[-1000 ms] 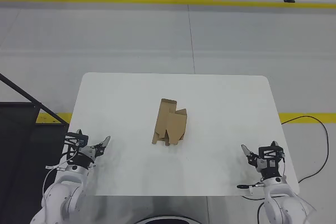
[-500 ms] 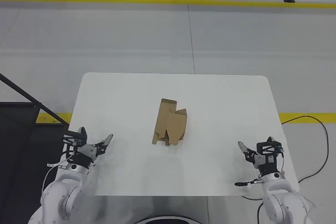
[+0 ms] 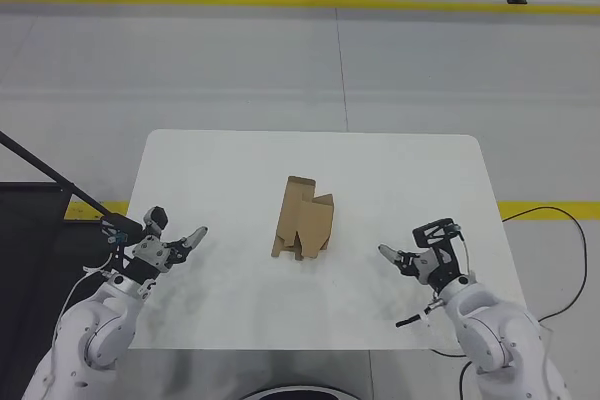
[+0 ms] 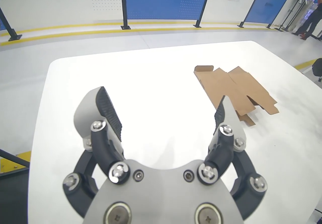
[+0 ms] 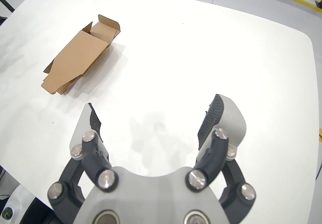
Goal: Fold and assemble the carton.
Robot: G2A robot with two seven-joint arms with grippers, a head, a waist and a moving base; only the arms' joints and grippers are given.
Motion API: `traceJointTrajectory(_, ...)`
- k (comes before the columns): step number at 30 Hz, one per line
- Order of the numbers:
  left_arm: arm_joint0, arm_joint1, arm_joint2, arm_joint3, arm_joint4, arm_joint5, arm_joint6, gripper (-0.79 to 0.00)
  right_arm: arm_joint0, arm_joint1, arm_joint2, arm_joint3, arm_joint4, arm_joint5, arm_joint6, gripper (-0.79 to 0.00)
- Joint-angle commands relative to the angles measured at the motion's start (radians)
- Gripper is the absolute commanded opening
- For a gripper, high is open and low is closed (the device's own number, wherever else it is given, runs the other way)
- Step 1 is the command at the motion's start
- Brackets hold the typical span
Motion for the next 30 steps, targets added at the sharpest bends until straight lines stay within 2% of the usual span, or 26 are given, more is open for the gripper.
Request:
traceJointTrajectory(1, 0.0, 0.0, 0.0, 0.0, 0.0, 0.002, 0.0, 0.0, 0.0, 0.0, 0.0, 0.0, 0.0, 0.0, -0.001, 0.0)
traceJointTrajectory(10, -0.001, 0.0, 0.002, 0.001, 0.0, 0.006, -0.002, 0.0, -0.001, 0.0, -0.002, 0.002, 0.001, 0.001, -0.002, 0.0)
traceJointTrajectory(12, -0.019, -0.003, 0.014, 0.001, -0.008, 0.04, -0.02, 0.0, 0.003, -0.004, -0.027, 0.012, 0.023, 0.006, -0.006, 0.0)
traceJointTrajectory(14, -0.034, -0.004, 0.023, 0.01, -0.051, 0.026, -0.027, 0.0, 0.025, -0.007, -0.058, 0.021, 0.058, 0.002, 0.018, 0.0)
traceJointTrajectory(18, -0.051, -0.005, 0.021, 0.026, -0.135, -0.022, -0.031, 0.0, 0.102, -0.016, -0.129, 0.055, 0.161, -0.017, 0.12, 0.0)
traceJointTrajectory(23, -0.05, -0.003, 0.01, 0.038, -0.19, -0.084, -0.02, 0.0, 0.228, -0.033, -0.217, 0.163, 0.317, 0.01, 0.237, 0.0)
traceJointTrajectory(26, -0.046, -0.002, -0.001, 0.042, -0.196, -0.111, -0.009, 0.0, 0.312, -0.044, -0.252, 0.259, 0.401, 0.024, 0.266, 0.0)
traceJointTrajectory(30, -0.036, -0.001, -0.003, 0.041, -0.181, -0.122, 0.006, 0.0, 0.391, -0.057, -0.295, 0.358, 0.465, 0.029, 0.244, 0.0)
